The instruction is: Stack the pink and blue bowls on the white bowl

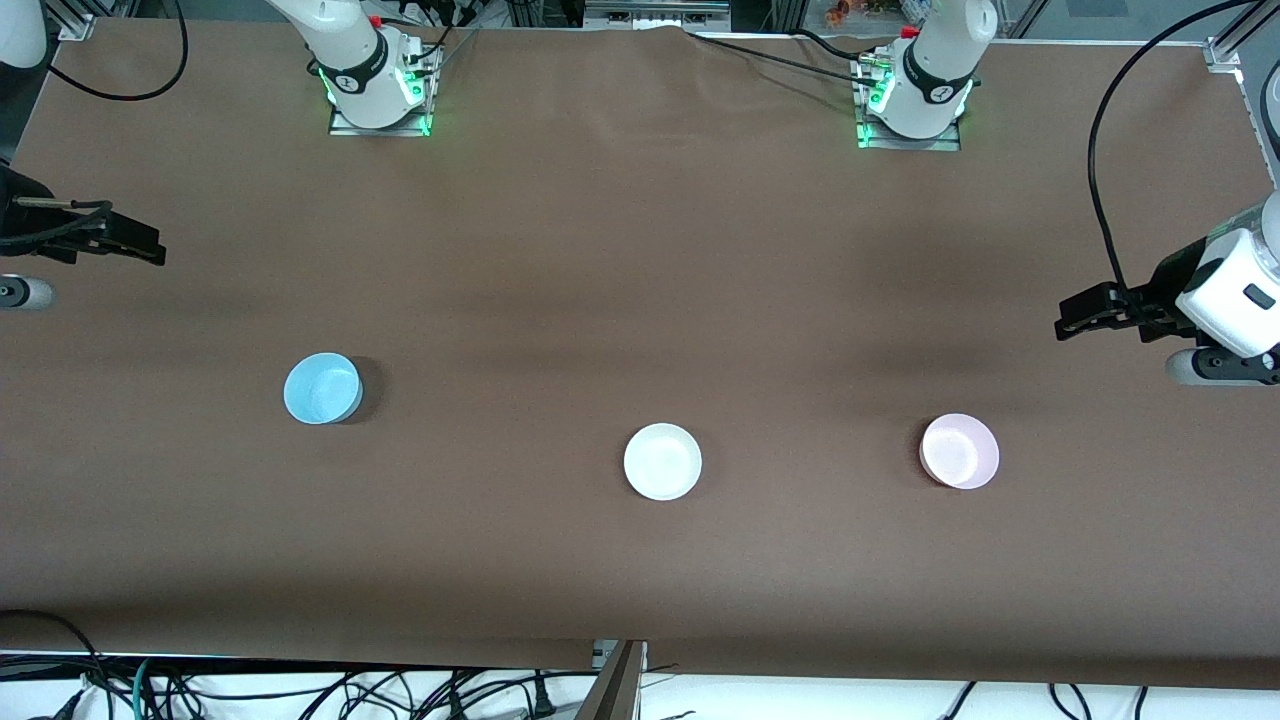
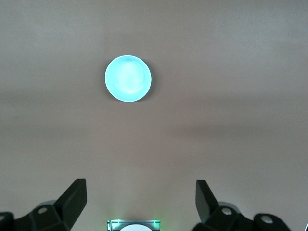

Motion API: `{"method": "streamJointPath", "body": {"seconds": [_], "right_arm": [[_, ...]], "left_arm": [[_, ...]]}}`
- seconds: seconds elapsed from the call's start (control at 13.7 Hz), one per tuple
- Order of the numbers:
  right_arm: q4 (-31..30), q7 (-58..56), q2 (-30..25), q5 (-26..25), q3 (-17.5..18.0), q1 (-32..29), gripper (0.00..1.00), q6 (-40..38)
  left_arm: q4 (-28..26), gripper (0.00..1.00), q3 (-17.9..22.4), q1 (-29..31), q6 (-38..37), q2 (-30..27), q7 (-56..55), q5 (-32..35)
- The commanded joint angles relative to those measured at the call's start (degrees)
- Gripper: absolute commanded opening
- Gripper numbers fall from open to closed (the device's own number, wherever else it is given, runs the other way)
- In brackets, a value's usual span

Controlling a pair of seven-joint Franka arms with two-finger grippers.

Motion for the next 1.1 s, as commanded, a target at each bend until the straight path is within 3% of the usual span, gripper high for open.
{"method": "streamJointPath", "body": {"seconds": [0.0,0.58,1.02], "right_arm": [[-0.07,0.07,-0.17,0.86,0.33,-0.44,1.0,-0.88],[-0.07,0.24,2.99,0.86,-0.11,-2.71,1.0,0.08],[-0.86,-0.99,14.39,0.95,-0.02,-3.25,1.0,10.78]], "left_arm": [[-0.2,1.0,-0.36,1.05,1.9,1.0,0.91,0.93],[-0.29,1.0,-0.27,1.4,3.57,3.37,0.91,1.11],[-1.26,1.0,-0.27,1.32,7.61,6.79,0.91,4.01]]}}
